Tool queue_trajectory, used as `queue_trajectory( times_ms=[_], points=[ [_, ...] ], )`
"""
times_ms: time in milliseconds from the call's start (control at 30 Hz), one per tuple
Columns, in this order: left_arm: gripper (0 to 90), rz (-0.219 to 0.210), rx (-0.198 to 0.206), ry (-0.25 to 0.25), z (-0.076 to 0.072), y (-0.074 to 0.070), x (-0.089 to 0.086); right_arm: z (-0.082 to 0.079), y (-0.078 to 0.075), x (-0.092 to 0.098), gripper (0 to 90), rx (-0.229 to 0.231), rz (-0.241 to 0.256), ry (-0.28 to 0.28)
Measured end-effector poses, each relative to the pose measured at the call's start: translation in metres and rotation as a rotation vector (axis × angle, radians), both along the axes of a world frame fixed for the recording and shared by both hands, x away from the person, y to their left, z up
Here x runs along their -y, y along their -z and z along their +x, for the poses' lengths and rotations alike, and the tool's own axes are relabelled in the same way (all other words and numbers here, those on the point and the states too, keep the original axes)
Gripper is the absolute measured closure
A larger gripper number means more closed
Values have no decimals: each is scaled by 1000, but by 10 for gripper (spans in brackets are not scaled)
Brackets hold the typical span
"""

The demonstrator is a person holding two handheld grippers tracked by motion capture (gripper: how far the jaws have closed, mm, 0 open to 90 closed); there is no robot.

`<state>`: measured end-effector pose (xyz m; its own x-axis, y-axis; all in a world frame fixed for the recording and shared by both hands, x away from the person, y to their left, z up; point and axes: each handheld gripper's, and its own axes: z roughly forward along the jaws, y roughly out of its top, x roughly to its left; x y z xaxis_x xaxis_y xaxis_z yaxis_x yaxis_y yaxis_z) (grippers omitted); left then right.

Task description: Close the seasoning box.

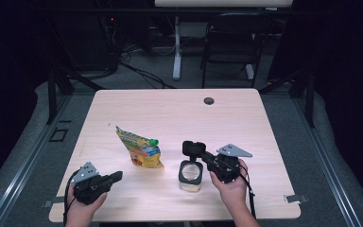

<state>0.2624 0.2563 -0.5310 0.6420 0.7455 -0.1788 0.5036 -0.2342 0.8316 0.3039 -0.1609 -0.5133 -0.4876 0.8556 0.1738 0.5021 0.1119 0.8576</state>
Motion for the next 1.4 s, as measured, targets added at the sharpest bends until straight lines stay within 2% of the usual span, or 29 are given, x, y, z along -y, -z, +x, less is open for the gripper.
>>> queue_trajectory(
  times_ms=[67, 433, 700, 1000, 1133, 1367, 1400],
  points=[
    [892, 1, -1, 1, 0, 0, 0, 1, 0, -2, 811, 4, -13, 0],
    [890, -5, 5, -12, 2, 1, -3, 6, 1, -7, 816, -1, -13, 1],
    [881, -6, 4, -26, 2, 0, -6, 1, -6, -4, 788, 22, -22, -7],
    [848, 14, 6, -26, 3, 1, -6, -9, -25, -1, 738, 48, -44, -41],
    [816, 2, 11, -35, 4, 2, -7, -10, -41, -7, 693, 54, -58, -80],
    [782, 9, -3, -43, 6, 3, -12, -12, -58, -19, 667, 87, -89, -127],
    [782, -1, 4, -50, 6, 3, -12, -12, -60, -21, 665, 88, -86, -130]
  ],
)
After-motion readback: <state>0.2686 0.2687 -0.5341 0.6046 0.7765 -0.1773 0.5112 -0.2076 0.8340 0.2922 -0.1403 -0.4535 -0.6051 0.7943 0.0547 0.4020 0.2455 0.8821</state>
